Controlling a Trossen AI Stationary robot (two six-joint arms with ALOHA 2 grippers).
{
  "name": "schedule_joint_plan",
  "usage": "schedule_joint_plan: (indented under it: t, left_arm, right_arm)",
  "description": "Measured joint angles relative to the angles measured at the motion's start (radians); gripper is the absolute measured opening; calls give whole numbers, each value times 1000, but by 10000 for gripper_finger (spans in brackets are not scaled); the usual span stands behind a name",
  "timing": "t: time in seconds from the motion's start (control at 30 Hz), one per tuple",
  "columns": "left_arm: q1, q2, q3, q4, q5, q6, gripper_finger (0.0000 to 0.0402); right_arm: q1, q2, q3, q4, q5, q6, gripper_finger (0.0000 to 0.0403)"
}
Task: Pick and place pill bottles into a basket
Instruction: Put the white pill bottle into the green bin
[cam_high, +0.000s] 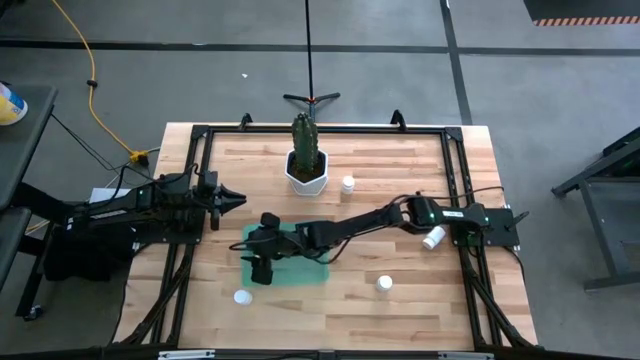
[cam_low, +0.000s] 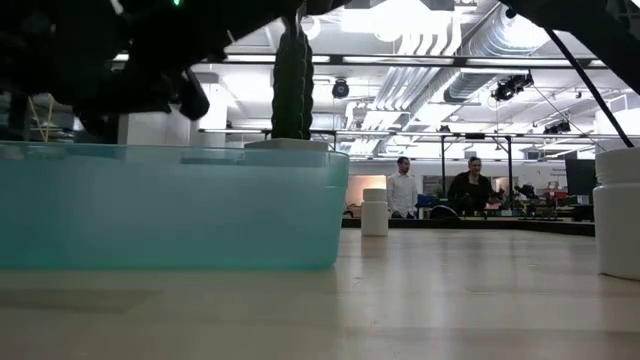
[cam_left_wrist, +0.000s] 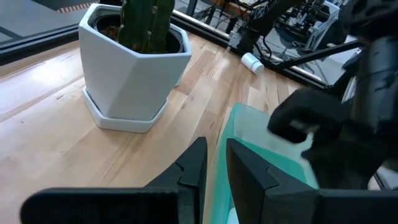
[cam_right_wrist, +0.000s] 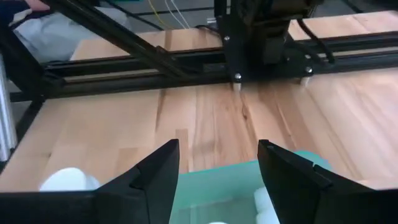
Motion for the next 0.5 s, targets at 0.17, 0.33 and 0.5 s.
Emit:
schedule_joint_plan:
  t: [0.17,0.33,0.5]
  left_arm:
    - [0,0,0,0,0,0,97]
    - [0,0,0,0,0,0,97]
    - [0,0,0,1,0,0,97]
  right_arm:
    - [0,-28,0,-9,-55,25,209]
    - [0,-76,0,-45,-90,43,214]
    - [0,-132,0,-159,-87,42,211]
